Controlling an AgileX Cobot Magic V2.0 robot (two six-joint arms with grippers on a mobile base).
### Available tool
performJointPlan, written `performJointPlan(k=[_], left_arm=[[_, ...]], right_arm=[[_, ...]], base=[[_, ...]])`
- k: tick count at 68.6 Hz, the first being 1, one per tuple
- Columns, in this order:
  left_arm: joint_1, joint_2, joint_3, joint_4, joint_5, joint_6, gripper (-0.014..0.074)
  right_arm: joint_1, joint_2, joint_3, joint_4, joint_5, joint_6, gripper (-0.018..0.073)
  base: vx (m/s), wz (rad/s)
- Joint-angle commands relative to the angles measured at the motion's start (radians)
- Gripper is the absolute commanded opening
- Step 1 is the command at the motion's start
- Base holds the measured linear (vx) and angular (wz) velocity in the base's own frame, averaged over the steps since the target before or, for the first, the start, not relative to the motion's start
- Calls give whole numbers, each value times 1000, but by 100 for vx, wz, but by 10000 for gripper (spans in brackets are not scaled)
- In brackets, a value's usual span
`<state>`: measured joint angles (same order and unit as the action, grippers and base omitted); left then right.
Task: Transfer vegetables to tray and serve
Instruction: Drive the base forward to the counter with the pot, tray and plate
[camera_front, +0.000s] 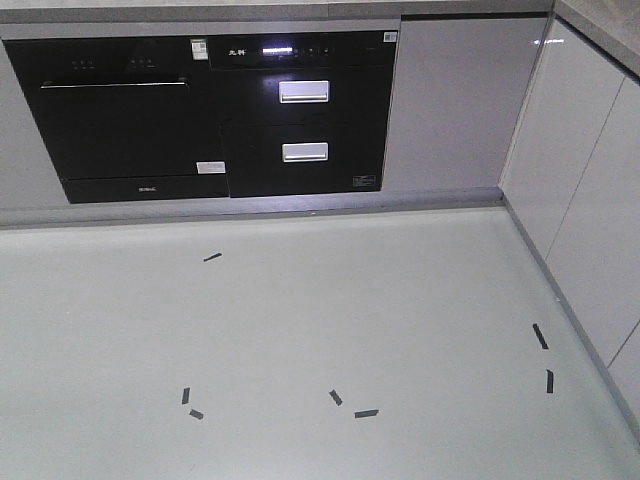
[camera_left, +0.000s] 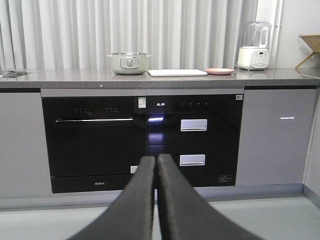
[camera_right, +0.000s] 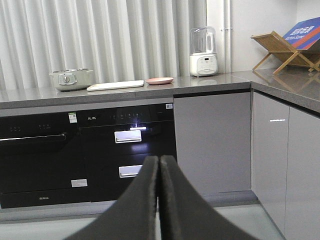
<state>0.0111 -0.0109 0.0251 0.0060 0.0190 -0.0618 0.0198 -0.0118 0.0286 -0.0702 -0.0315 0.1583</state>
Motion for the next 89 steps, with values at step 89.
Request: performJointPlan(k=[89], left_arm=[[0,-16,10,-6,-74,-5,-6]], right_arm=[[-7,-3,7,-4,-80,1,-8]], base=[[0,0]])
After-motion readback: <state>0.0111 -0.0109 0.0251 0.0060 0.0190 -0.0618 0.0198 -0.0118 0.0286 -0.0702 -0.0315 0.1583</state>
